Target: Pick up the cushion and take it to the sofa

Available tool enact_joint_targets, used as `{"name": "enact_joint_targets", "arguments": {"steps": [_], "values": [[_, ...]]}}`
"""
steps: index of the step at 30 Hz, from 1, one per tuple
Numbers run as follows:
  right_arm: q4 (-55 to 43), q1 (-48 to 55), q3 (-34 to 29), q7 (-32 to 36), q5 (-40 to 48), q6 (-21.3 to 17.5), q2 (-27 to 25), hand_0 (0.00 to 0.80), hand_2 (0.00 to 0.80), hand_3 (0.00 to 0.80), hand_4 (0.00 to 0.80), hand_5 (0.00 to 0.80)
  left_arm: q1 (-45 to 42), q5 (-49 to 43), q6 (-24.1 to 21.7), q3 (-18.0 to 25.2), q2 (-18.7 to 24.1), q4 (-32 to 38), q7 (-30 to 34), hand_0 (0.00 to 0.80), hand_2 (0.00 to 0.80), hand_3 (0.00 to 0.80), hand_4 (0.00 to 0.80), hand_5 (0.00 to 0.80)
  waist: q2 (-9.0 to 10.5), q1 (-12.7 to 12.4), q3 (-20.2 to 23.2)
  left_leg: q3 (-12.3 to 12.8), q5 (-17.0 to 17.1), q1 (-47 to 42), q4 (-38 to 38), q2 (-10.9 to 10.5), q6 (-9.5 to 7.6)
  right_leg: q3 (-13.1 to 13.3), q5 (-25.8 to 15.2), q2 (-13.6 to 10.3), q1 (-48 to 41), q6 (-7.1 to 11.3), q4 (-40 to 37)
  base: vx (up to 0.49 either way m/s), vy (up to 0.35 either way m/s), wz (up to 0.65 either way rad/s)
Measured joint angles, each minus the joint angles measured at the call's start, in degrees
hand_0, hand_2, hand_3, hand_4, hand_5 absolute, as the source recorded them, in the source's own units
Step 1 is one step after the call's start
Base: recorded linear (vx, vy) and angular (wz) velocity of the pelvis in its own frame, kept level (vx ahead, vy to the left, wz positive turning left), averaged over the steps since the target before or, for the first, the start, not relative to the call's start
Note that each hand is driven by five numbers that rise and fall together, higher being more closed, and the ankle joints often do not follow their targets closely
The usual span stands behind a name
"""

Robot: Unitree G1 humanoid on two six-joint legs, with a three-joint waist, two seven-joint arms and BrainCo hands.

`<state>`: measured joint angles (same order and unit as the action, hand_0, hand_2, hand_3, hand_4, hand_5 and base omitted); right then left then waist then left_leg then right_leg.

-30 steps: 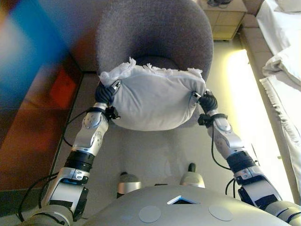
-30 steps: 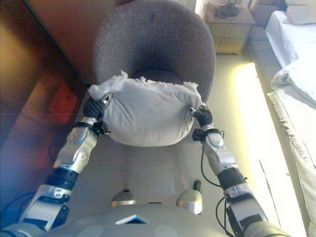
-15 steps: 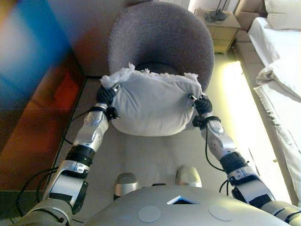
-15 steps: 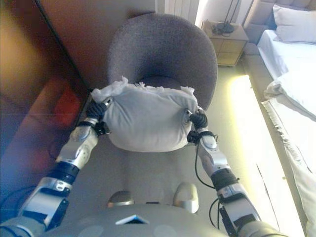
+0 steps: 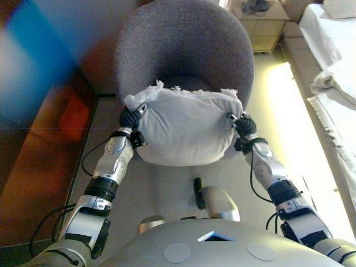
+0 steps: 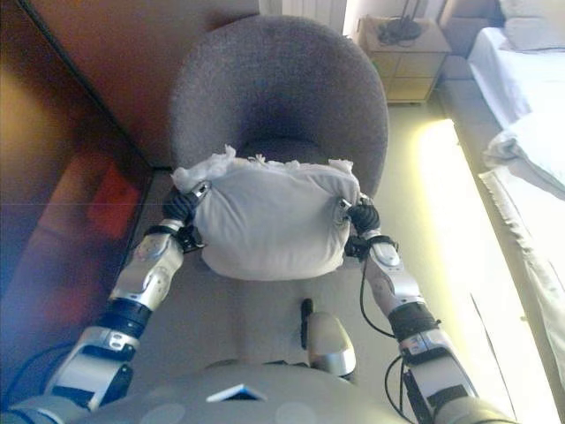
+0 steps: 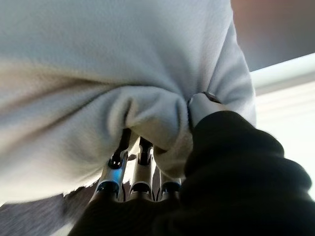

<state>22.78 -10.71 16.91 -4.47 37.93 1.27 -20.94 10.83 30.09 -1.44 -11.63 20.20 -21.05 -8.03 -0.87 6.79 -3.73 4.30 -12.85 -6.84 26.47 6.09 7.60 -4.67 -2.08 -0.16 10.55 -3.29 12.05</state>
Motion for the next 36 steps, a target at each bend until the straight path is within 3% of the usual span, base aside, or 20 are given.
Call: {"name": "enact_joint_targets", "arguments": {"steps": [2,3,5,8,12,14,16,17,18,20,23,25,28,31,34,35,36], "values": [[-0.2,-0.5,0.1,0.5,0.0,0.0,0.3,0.8,0.8,0.8,0.8,0.8,0.0,0.0,-0.2,1.1,-0.6,0.0,-0.3,0.8,0.8,0.8,0.8,0.8,0.52,-1.5,0.3,0.3,6.1,3.9,10.3,0.6,1.17,-0.4,0.9,-0.5,-2.1,-1.02,-0.3,0.245,-0.082,-0.63],[-0.3,-0.6,0.1,0.4,0.0,-0.1,1.1,0.8,0.8,0.8,0.8,0.8,-0.1,0.0,-0.2,1.7,-0.9,0.0,-0.4,0.8,0.8,0.8,0.8,0.8,1.18,-1.8,0.3,0.1,10.1,6.3,14.6,0.7,0.88,-0.8,1.7,-1.0,-3.5,-1.4,-0.8,0.26,0.03,-0.23],[-0.3,-0.6,0.1,0.0,0.0,-0.4,1.1,0.8,0.8,0.8,0.8,0.8,0.0,-0.1,-0.2,1.6,-1.0,0.0,0.1,0.8,0.8,0.8,0.8,0.8,2.46,-1.2,0.1,0.7,10.0,9.1,16.8,1.5,0.32,-1.0,2.3,-1.2,-6.3,-1.42,-3.0,0.268,0.126,0.04],[-0.3,-0.8,-0.1,-0.7,0.0,-1.0,1.0,0.8,0.8,0.8,0.8,0.8,-0.2,0.0,-0.1,1.6,-1.0,0.0,0.8,0.8,0.8,0.8,0.8,0.8,3.62,-1.5,0.1,2.0,10.0,11.4,8.2,4.2,0.28,-1.7,1.9,-0.8,-10.0,-1.89,-6.5,0.259,0.223,0.05],[-0.3,-0.8,-0.2,-2.4,0.0,-0.9,1.3,0.8,0.8,0.8,0.8,0.8,0.0,0.0,0.1,1.6,-1.0,0.1,1.6,0.8,0.8,0.8,0.8,0.8,3.43,-1.5,0.2,2.3,10.6,11.1,-12.0,6.2,0.12,-2.2,2.2,-0.8,-13.3,-0.63,-9.6,0.206,0.174,0.07],[-0.3,-0.8,-0.2,-2.5,0.1,-0.9,1.3,0.8,0.8,0.8,0.8,0.8,0.0,0.0,0.2,1.6,-1.0,0.0,1.7,0.8,0.8,0.8,0.8,0.8,2.85,-1.6,0.1,5.0,12.2,10.1,-19.3,6.7,-1.92,-2.3,2.7,-1.0,-14.3,0.6,-10.0,0.106,0.139,0.01],[-0.4,-0.8,-0.3,-3.3,0.8,-0.9,0.7,0.8,0.8,0.8,0.8,0.8,0.0,0.0,0.3,1.2,-1.1,0.0,2.1,0.8,0.8,0.8,0.8,0.8,0.6,-1.4,0.2,8.3,16.8,9.2,-21.4,6.3,-4.91,-3.5,4.0,-1.1,-14.6,2.71,-8.9,0.082,0.133,-0.02],[-0.4,-0.6,-0.5,-4.2,0.9,-1.0,0.3,0.8,0.8,0.8,0.8,0.8,0.4,0.0,0.3,0.4,-1.3,-0.1,2.3,0.8,0.8,0.8,0.8,0.8,-1.4,-0.8,0.3,9.9,17.8,8.4,-22.3,6.4,-2.83,-4.1,5.1,-0.9,-14.7,4.1,-7.8,0.096,0.143,0.24],[-0.4,0.0,-0.7,-5.5,1.1,-1.0,0.7,0.8,0.8,0.8,0.8,0.8,0.8,-0.1,0.3,-0.6,-1.1,-0.3,2.4,0.8,0.8,0.8,0.8,0.8,-0.82,-0.1,0.3,10.0,18.2,7.8,-23.7,4.8,-1.65,-4.6,6.2,-2.7,-14.6,5.55,-6.6,0.101,0.144,0.38],[-0.3,0.1,-0.7,-7.7,1.1,-1.0,1.2,0.8,0.8,0.8,0.8,0.8,1.1,-0.1,0.4,-1.0,-1.0,-0.3,2.4,0.8,0.8,0.8,0.8,0.8,-0.15,0.1,0.5,9.8,18.4,7.0,-26.4,0.6,-3.73,-4.6,6.9,-6.4,-14.2,8.01,-5.9,0.094,0.129,0.34],[-0.3,0.0,-0.7,-9.3,1.3,-1.0,2.7,0.8,0.8,0.8,0.8,0.8,1.4,-0.3,1.0,-1.7,-0.4,-0.5,1.0,0.8,0.8,0.8,0.8,0.8,-0.14,-0.5,0.5,9.5,18.2,6.2,-28.1,-2.9,-5.73,-4.6,7.3,-9.6,-14.3,9.95,-5.0,0.057,0.154,0.2],[-0.3,-0.6,-0.7,-11.4,1.3,-1.1,3.1,0.8,0.8,0.8,0.8,0.8,3.0,-0.9,1.1,-3.4,0.4,-2.5,0.2,0.8,0.8,0.8,0.8,0.8,-0.67,-1.6,-0.2,9.2,17.7,5.9,-27.8,-3.1,-6.38,-4.6,7.7,-10.5,-11.7,10.54,1.7,0.075,0.137,0.16],[0.2,-1.7,-0.7,-14.4,1.3,-1.2,2.9,0.8,0.8,0.8,0.8,0.8,5.4,-0.9,1.2,-5.4,0.2,-5.7,0.1,0.8,0.8,0.8,0.8,0.8,-0.96,-1.9,-2.3,7.6,15.7,4.1,-26.4,-2.8,-7.3,-4.5,8.1,-13.2,-5.2,9.83,18.6,0.24,-0.065,0.27],[0.5,-2.0,-0.5,-15.7,1.3,-1.6,3.1,0.8,0.8,0.8,0.8,0.8,5.5,-1.3,1.3,-5.6,0.0,-6.0,0.1,0.8,0.8,0.8,0.8,0.8,-0.07,-3.3,-2.6,6.7,14.4,3.9,-24.8,-2.7,-6.32,-3.4,8.2,-15.2,-4.9,9.87,13.0,0.137,-0.203,0.11],[0.6,-2.2,-0.4,-16.0,2.1,-1.6,3.2,0.8,0.8,0.8,0.8,0.8,6.0,-2.4,1.2,-5.7,0.6,-5.4,-0.4,0.8,0.8,0.8,0.8,0.8,2.76,-3.3,-1.9,3.9,13.5,9.2,-20.6,-2.2,-4.05,0.1,6.8,-16.2,-5.3,11.45,0.3,-0.003,-0.327,0.48],[1.4,-3.6,-0.4,-15.9,2.3,-1.6,3.2,0.8,0.8,0.8,0.8,0.8,7.0,-2.4,1.2,-5.9,1.0,-5.5,-0.5,0.8,0.8,0.8,0.8,0.8,3.19,-3.3,-2.9,2.5,13.4,11.5,-18.6,-1.5,-3.12,-0.1,2.7,-15.6,-5.4,13.64,-1.6,-0.055,-0.233,0.63],[2.8,-4.8,-0.5,-15.9,2.7,-1.6,2.7,0.8,0.8,0.8,0.8,0.8,7.3,-2.4,1.5,-6.0,0.6,-5.4,-0.7,0.8,0.8,0.8,0.8,0.8,1.82,-3.1,-3.8,1.6,13.6,13.1,-17.1,0.6,-2.17,-1.1,2.8,-13.8,-5.4,12.74,-1.3,0.002,-0.186,0.52]]}}
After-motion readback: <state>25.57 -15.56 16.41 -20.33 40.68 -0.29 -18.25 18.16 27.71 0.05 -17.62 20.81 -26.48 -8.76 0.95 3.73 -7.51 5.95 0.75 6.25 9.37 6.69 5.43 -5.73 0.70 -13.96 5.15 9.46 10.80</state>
